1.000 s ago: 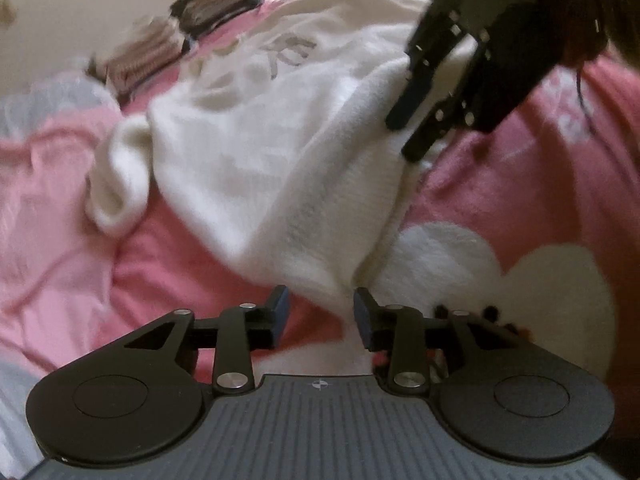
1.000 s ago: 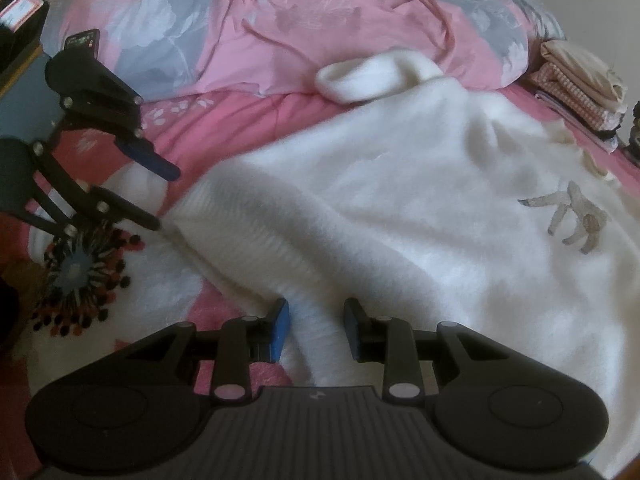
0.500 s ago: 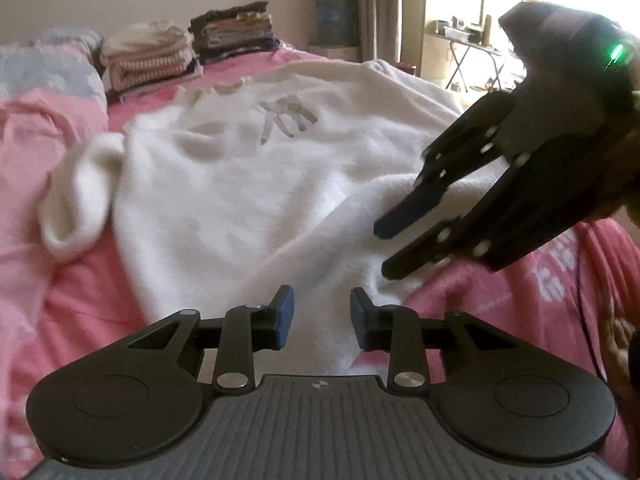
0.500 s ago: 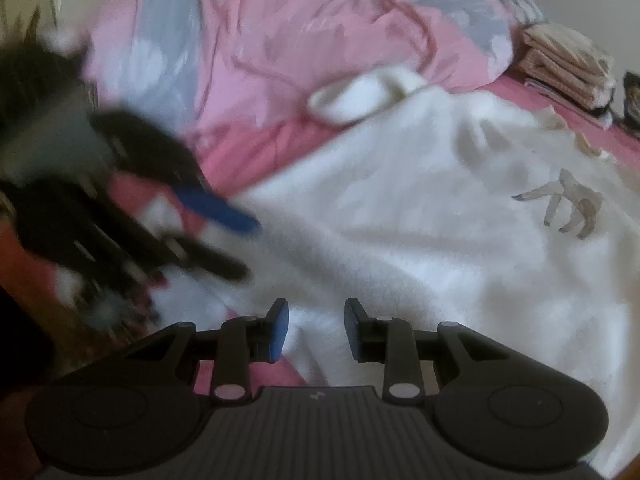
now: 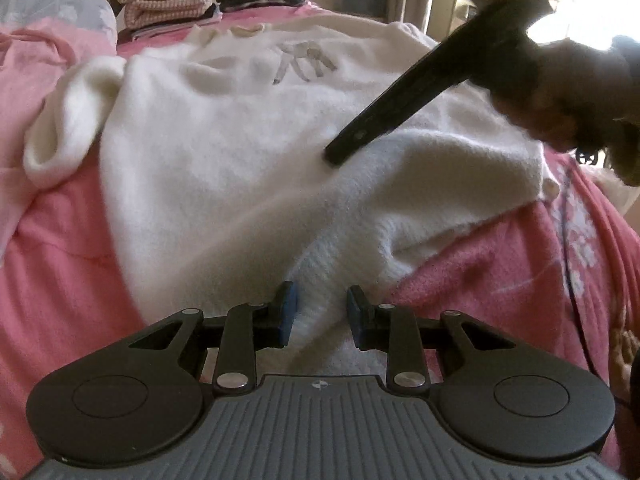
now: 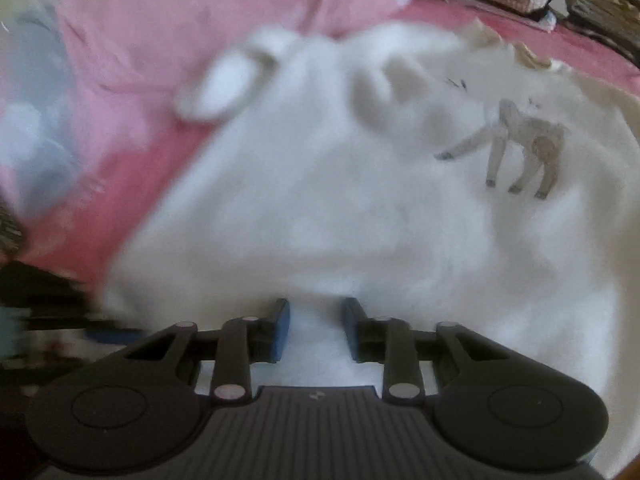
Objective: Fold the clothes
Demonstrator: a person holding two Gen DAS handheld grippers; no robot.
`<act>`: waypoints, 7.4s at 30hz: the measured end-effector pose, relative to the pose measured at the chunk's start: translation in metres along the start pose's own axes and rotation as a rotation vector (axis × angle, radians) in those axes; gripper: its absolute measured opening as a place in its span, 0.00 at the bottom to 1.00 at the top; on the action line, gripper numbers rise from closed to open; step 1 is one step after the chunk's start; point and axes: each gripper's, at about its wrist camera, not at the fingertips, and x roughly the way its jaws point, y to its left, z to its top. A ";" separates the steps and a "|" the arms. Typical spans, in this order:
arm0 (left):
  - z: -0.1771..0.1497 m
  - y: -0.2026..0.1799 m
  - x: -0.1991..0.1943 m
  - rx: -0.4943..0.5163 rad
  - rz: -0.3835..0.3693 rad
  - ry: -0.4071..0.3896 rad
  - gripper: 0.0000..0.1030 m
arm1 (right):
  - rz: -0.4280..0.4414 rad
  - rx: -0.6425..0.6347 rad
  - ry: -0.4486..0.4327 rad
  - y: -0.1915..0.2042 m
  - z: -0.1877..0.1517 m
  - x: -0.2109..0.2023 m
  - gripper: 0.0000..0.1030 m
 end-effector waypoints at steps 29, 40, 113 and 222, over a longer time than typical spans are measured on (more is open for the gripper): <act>-0.009 -0.005 -0.004 0.078 -0.004 -0.017 0.27 | -0.019 -0.012 -0.073 0.016 0.079 0.020 0.01; -0.008 -0.001 -0.001 0.084 -0.015 -0.023 0.27 | 0.075 0.119 -0.074 0.015 0.103 0.056 0.00; 0.013 -0.033 0.014 0.166 -0.091 -0.016 0.34 | -0.311 0.380 -0.153 -0.086 -0.013 -0.059 0.07; 0.010 -0.029 0.007 0.112 -0.091 0.005 0.35 | -0.005 1.062 -0.232 -0.145 -0.199 -0.156 0.48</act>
